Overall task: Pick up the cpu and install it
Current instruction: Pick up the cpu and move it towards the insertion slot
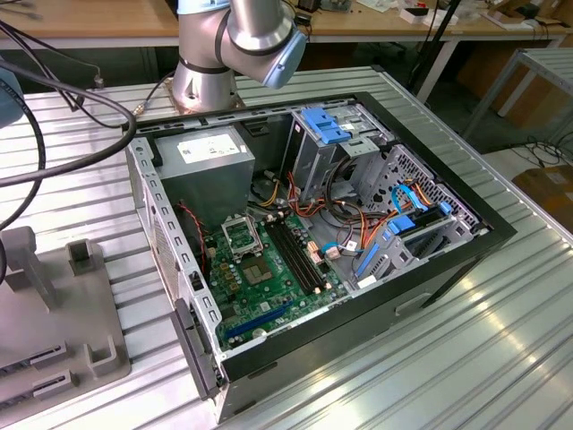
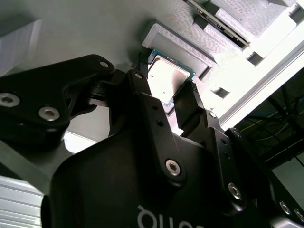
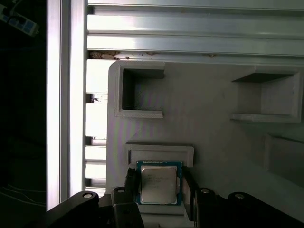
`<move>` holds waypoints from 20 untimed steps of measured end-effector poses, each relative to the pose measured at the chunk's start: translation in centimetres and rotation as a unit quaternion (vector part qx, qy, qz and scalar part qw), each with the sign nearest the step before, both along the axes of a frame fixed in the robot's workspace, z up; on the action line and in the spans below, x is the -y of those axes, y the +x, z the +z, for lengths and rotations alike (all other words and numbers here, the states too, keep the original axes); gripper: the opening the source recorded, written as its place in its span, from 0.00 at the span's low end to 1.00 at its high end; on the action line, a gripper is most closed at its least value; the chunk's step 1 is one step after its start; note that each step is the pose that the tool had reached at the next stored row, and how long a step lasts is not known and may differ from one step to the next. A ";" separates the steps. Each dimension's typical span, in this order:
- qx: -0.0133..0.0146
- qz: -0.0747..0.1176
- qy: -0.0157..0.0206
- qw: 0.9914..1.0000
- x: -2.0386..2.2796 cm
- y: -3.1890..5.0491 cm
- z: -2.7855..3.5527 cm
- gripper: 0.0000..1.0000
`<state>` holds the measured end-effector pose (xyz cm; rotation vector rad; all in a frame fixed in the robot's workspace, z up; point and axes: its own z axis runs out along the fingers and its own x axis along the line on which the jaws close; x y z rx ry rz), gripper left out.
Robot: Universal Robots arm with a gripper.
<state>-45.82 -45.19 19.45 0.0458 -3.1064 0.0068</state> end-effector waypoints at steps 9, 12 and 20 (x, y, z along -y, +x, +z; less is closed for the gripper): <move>0.000 0.000 0.000 1.000 0.00 0.00 -0.02 0.55; 0.000 0.000 0.000 1.000 0.00 0.00 -0.05 0.55; 0.000 0.000 0.000 1.000 0.00 0.00 -0.17 0.55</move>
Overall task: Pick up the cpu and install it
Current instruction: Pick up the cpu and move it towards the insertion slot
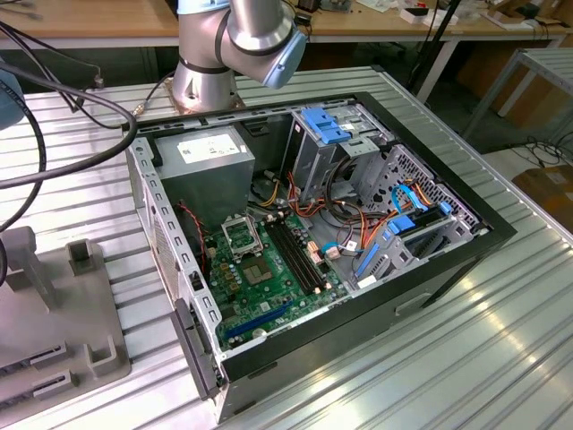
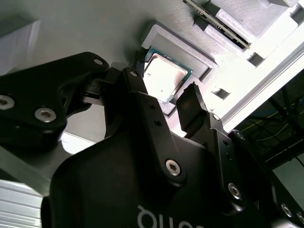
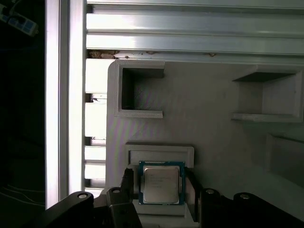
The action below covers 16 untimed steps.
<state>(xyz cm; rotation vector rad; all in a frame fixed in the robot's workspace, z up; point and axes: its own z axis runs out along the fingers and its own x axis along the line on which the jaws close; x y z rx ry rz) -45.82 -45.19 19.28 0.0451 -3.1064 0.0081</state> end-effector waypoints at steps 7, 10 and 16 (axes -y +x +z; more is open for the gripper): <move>0.000 0.004 -0.002 1.000 0.00 0.00 -0.01 0.55; 0.001 0.004 -0.003 1.000 0.00 0.00 0.00 0.55; 0.001 0.004 -0.003 1.000 0.00 0.01 0.00 0.55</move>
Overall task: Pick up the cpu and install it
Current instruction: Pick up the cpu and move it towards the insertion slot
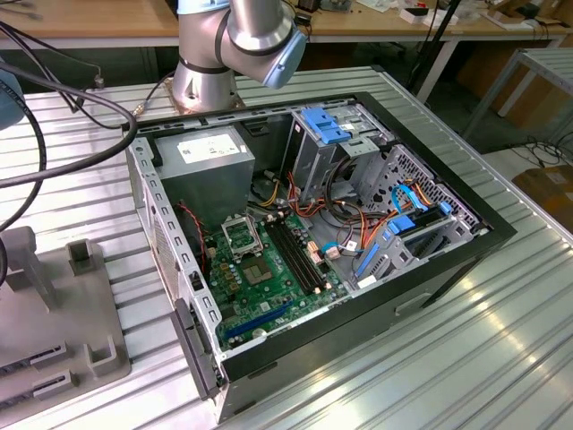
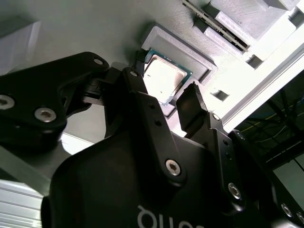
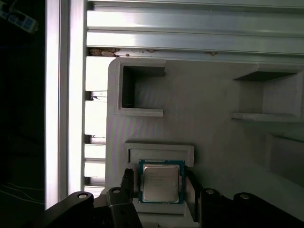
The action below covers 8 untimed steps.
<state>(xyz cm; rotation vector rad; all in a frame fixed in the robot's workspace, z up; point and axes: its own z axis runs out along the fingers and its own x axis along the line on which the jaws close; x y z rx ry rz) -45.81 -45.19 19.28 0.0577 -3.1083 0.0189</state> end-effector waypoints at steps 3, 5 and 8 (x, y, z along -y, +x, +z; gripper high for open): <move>0.002 0.000 0.000 1.000 0.00 -0.01 0.01 0.55; 0.004 0.001 0.000 1.000 0.00 -0.03 0.02 0.55; 0.006 0.001 0.000 1.000 0.00 -0.08 0.01 0.55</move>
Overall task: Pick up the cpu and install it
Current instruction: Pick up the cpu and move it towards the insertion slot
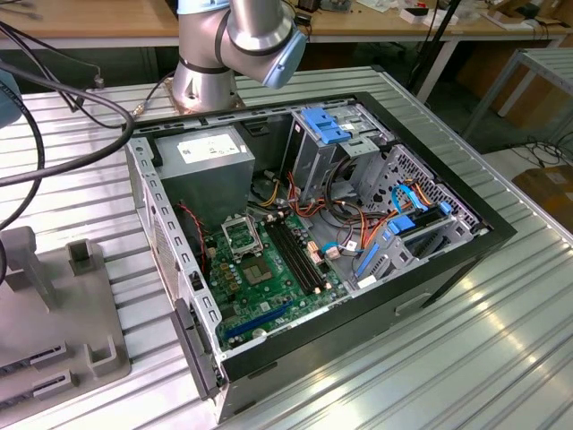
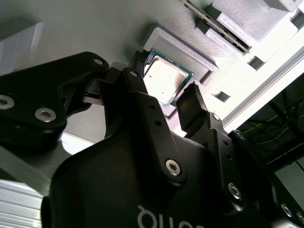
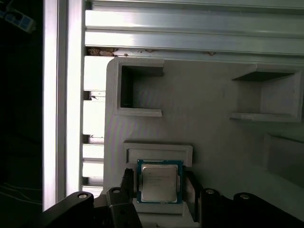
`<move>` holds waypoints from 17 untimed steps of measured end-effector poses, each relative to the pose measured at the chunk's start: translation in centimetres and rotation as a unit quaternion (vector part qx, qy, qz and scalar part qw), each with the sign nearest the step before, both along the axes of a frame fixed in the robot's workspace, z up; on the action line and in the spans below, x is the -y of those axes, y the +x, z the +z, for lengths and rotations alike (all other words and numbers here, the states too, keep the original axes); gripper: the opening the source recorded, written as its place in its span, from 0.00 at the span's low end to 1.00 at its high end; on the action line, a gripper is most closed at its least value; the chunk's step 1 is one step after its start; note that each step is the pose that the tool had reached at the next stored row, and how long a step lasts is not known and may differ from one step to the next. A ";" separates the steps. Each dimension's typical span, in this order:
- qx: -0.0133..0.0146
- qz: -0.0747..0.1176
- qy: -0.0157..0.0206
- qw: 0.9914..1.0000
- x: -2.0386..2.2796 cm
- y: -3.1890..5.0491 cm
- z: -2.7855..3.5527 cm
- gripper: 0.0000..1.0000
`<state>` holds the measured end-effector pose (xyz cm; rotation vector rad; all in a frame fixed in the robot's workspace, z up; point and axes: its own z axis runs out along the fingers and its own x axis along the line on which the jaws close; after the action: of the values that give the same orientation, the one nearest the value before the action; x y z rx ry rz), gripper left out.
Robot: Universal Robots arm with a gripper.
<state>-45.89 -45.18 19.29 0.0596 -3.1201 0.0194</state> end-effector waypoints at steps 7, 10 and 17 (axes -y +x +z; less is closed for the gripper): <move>0.001 0.000 0.000 1.000 -0.03 -0.06 -0.01 0.55; 0.001 0.000 0.000 1.000 -0.05 -0.06 0.06 0.55; 0.001 0.000 0.000 1.000 -0.04 -0.07 0.11 0.55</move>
<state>-45.96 -45.14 19.40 0.0606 -3.1216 0.0195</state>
